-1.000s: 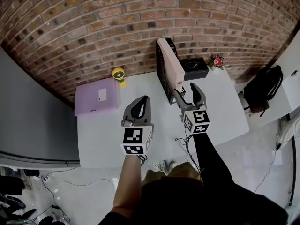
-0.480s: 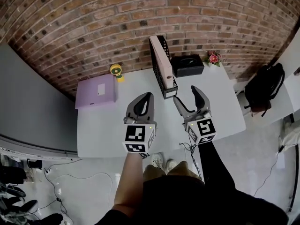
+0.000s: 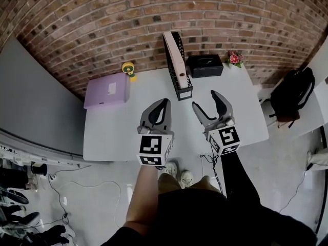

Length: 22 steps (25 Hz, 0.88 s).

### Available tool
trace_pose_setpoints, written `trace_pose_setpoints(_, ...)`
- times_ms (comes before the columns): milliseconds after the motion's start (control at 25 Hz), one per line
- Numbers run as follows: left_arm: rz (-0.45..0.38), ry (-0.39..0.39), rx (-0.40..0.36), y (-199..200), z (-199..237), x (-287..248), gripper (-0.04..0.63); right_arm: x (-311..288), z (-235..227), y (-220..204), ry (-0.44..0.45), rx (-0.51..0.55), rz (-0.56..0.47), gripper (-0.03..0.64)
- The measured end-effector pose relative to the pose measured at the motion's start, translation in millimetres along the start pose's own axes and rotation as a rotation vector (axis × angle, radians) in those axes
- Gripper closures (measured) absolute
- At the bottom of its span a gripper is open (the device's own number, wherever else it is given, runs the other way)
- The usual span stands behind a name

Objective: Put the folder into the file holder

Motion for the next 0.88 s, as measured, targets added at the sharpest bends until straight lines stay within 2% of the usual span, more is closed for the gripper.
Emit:
trace_pose_setpoints(240, -0.017, 0.005, -0.026, 10.1, -11.3, 2.0, 0.586, 8.2, 4.2, 10.1, 0.05, -0.037, -0.037, 0.319)
trace_pose_setpoints(280, -0.02, 0.006, -0.029, 11.7, -12.6, 2.2, 0.586, 9.5, 4.8, 12.1, 0.052, -0.034, -0.039, 0.35)
trace_pose_setpoints(320, -0.022, 0.008, -0.032, 13.1, -13.6, 2.5, 0.586, 10.8, 4.8, 14.3, 0.049, -0.03, -0.037, 0.415)
trace_pose_setpoints(400, -0.025, 0.016, -0.036, 15.8, -15.4, 3.2, 0.587, 13.0, 3.7, 18.6, 0.051, -0.039, -0.015, 0.593)
trace_pose_setpoints(440, -0.026, 0.02, -0.037, 16.9, -16.5, 3.4, 0.586, 13.8, 3.0, 20.7, 0.06, -0.051, -0.006, 0.617)
trace_pose_setpoints(560, -0.033, 0.027, -0.045, 19.1, -19.9, 3.8, 0.587, 16.1, 1.1, 25.0, 0.076, -0.054, -0.013, 0.617)
trace_pose_setpoints(760, -0.036, 0.036, -0.047, 21.0, -21.4, 4.1, 0.586, 18.7, 1.2, 27.0, 0.07, 0.043, -0.005, 0.617)
trace_pose_setpoints(880, -0.037, 0.034, -0.049, 22.5, -24.9, 1.9, 0.587, 19.8, -2.3, 27.8, 0.065, 0.043, -0.005, 0.617)
Point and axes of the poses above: the fingertips, and each gripper's own axes: x backward along the fingers, z to its left, y out of its top, the point moved 7 cm from there along x, backward along the fingers, and after that the axes turned 13 degrees about -y, right-handed, at the moved point
